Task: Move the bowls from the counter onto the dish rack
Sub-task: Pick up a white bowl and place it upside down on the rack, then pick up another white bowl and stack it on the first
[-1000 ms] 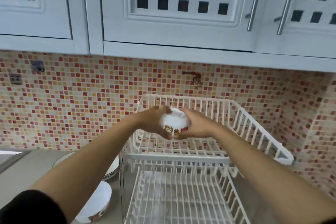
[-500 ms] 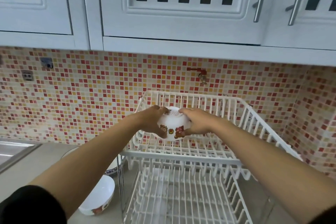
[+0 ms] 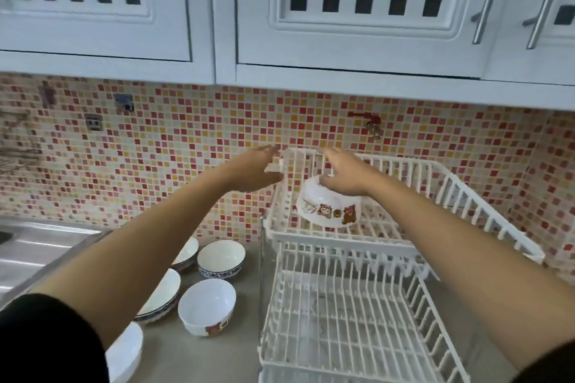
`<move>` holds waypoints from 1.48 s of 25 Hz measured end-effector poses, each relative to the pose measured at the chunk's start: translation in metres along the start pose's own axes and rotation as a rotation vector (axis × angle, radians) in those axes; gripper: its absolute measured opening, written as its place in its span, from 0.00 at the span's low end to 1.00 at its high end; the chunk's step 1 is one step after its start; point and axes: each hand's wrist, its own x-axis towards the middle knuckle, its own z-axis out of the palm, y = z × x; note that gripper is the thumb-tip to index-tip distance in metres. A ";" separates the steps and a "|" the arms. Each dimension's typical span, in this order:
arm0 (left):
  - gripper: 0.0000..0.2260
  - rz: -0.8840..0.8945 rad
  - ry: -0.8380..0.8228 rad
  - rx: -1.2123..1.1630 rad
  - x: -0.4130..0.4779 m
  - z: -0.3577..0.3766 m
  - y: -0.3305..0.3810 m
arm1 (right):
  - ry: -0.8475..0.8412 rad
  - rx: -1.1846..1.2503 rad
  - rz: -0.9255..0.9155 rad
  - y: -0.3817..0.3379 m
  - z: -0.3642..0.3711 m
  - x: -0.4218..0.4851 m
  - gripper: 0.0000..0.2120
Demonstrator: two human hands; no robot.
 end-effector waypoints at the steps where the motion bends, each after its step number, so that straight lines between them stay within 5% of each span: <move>1: 0.31 -0.036 0.017 -0.006 -0.013 -0.007 -0.016 | 0.025 0.017 -0.031 -0.023 0.002 0.004 0.31; 8: 0.31 -0.294 -0.017 0.065 -0.125 -0.013 -0.129 | 0.014 -0.017 -0.208 -0.181 0.078 0.020 0.36; 13: 0.30 -0.452 -0.155 0.054 -0.204 0.044 -0.208 | -0.174 0.132 -0.194 -0.243 0.176 0.018 0.35; 19: 0.29 -0.669 -0.367 -0.103 -0.264 0.140 -0.263 | -0.397 0.179 -0.072 -0.261 0.301 0.003 0.34; 27: 0.27 -0.937 -0.331 -0.290 -0.288 0.237 -0.298 | -0.578 0.347 0.132 -0.272 0.414 0.025 0.32; 33: 0.33 -0.938 -0.393 -0.219 -0.288 0.250 -0.301 | -0.680 0.419 0.094 -0.269 0.439 0.031 0.30; 37: 0.17 -0.892 -0.319 -0.200 -0.288 0.229 -0.303 | -0.601 0.484 0.005 -0.260 0.418 0.029 0.31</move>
